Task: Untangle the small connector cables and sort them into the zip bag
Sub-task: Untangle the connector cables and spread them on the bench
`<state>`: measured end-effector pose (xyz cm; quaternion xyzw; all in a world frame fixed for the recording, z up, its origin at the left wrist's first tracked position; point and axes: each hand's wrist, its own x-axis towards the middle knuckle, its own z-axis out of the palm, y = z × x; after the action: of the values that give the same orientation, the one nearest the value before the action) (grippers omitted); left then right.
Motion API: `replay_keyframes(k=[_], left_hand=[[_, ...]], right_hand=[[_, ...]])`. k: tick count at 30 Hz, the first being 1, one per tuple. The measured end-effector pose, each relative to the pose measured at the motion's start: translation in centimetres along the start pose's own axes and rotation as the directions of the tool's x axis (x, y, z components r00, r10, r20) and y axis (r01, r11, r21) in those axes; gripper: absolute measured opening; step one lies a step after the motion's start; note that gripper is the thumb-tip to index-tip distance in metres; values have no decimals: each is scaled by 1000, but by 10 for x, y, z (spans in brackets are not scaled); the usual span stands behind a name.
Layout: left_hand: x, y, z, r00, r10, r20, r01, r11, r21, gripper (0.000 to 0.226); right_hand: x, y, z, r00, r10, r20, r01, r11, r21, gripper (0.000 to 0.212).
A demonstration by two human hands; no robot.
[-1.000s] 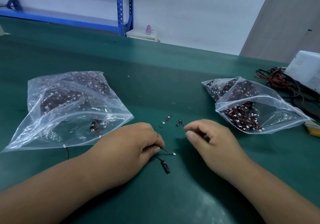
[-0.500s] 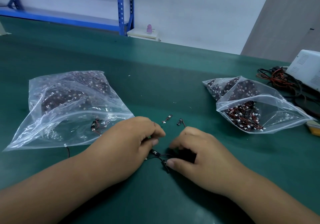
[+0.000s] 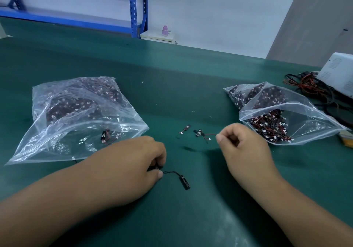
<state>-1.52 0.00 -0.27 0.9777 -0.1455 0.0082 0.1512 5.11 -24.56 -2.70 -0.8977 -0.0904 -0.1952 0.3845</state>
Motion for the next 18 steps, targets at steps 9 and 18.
replay_keyframes(k=[9, 18], left_hand=[[8, 4, 8, 995, 97, -17, -97, 995, 0, 5], [9, 9, 14, 983, 164, -85, -166, 986, -23, 6]], right_hand=[[3, 9, 0, 993, 117, 25, -117, 993, -22, 14], [-26, -26, -11, 941, -206, 268, 251, 957, -148, 32]])
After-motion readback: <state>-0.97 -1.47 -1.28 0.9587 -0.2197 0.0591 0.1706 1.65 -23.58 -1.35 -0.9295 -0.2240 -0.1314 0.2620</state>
